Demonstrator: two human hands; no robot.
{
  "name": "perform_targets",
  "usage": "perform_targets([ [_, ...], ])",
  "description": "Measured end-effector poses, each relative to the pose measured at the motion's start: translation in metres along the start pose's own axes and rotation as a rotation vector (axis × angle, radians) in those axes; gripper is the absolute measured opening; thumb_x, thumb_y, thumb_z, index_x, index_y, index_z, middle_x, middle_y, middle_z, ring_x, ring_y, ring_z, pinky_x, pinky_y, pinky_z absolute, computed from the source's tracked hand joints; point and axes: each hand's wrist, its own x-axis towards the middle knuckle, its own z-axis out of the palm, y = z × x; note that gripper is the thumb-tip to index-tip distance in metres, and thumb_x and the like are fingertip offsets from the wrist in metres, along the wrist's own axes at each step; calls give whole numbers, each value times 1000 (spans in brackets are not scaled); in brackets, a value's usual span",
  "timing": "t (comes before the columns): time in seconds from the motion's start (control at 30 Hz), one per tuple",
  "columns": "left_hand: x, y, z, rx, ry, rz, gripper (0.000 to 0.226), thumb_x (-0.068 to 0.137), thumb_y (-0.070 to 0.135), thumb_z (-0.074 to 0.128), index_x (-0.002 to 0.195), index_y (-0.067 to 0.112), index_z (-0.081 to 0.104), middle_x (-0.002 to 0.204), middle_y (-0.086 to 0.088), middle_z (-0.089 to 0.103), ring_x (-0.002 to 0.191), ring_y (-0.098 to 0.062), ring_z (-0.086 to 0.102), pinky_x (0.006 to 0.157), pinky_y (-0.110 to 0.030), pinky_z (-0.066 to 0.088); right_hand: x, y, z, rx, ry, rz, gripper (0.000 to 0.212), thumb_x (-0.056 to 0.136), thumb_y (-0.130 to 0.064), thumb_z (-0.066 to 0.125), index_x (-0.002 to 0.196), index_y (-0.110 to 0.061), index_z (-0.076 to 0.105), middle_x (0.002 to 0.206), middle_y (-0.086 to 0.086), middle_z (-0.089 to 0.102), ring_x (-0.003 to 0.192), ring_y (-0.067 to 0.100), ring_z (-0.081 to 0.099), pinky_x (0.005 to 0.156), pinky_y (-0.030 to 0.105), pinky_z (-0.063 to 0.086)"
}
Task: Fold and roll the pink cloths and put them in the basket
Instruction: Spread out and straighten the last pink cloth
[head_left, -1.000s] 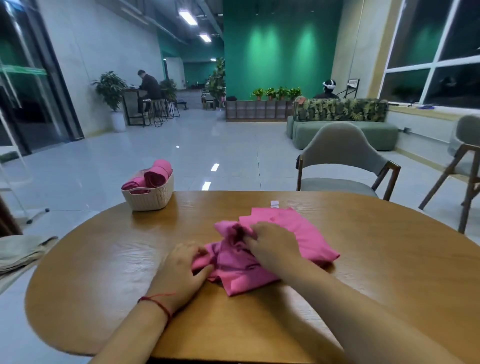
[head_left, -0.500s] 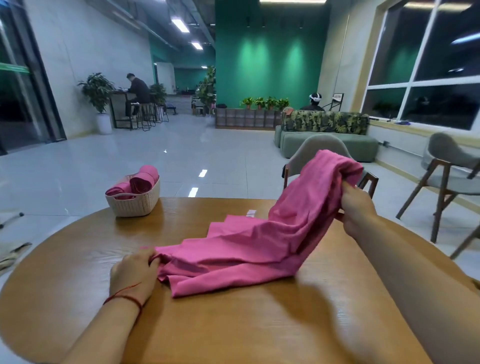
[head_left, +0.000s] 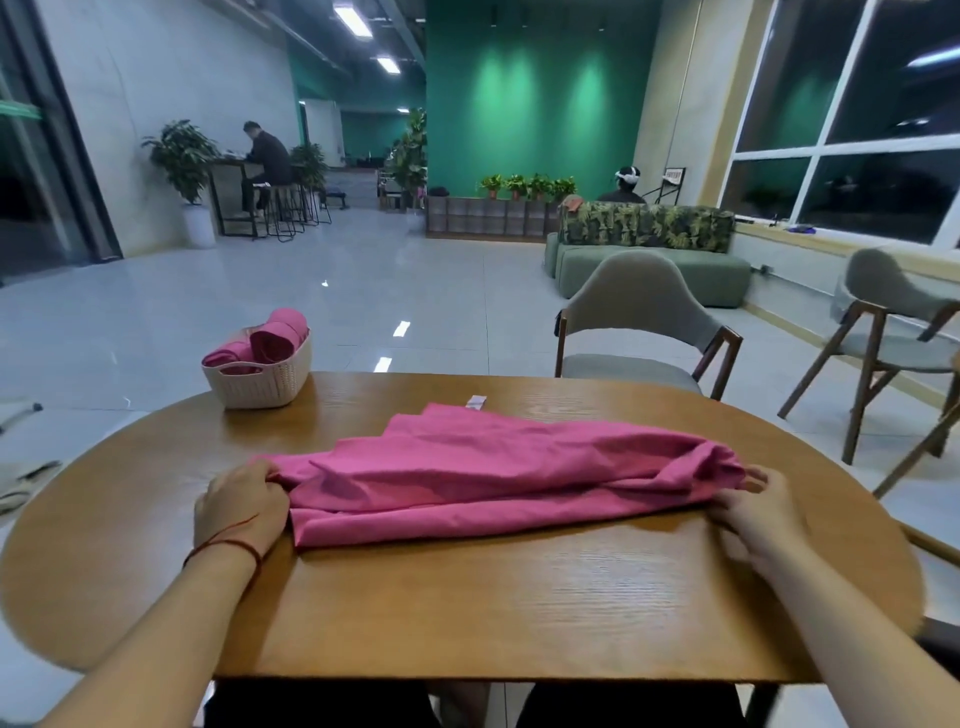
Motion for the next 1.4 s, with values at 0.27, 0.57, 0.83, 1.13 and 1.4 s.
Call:
perform_targets([
  [0.27, -4, 1, -1, -68, -78, 130, 36, 105, 39, 40, 125, 28, 68, 135, -8, 66, 125, -33, 55, 111, -51, 39, -30, 7, -1, -446, 92, -364, 64, 89, -15, 70, 151, -17, 51, 148, 16, 52, 127, 36, 57, 105, 47, 47],
  [0.57, -7, 1, 5, 197, -192, 332, 60, 97, 72, 40, 145, 38, 52, 160, 3, 45, 154, -22, 28, 123, -58, 7, -40, 13, 11, -1084, 83, -287, 47, 97, -47, 35, 129, -29, 63, 143, 5, 61, 133, 34, 45, 106, 50, 39],
  [0.83, -2, -2, 6, 7, -294, 331, 55, 89, 57, 48, 140, 36, 54, 152, 0, 53, 143, -25, 43, 120, -58, 25, -77, -9, 48, -802, 216, -662, 28, 92, -34, 62, 119, -24, 63, 125, 9, 60, 120, 35, 51, 98, 53, 46],
  [1.13, -9, -7, 0, -279, -189, 355, 76, 84, 85, 48, 138, 33, 53, 138, 2, 59, 132, -25, 50, 113, -50, 37, -146, -103, 204, -1022, -557, -1073, 59, 93, -49, 68, 149, -37, 53, 157, -5, 48, 143, 23, 43, 116, 47, 40],
  [1.4, -10, -6, 8, -19, -300, 484, 134, 59, 105, 48, 165, 33, 10, 174, 9, 10, 161, -13, 1, 129, -56, 3, -130, -96, 246, -1262, -633, -969, 40, 92, -52, 71, 126, -31, 66, 128, 2, 71, 115, 29, 64, 87, 39, 50],
])
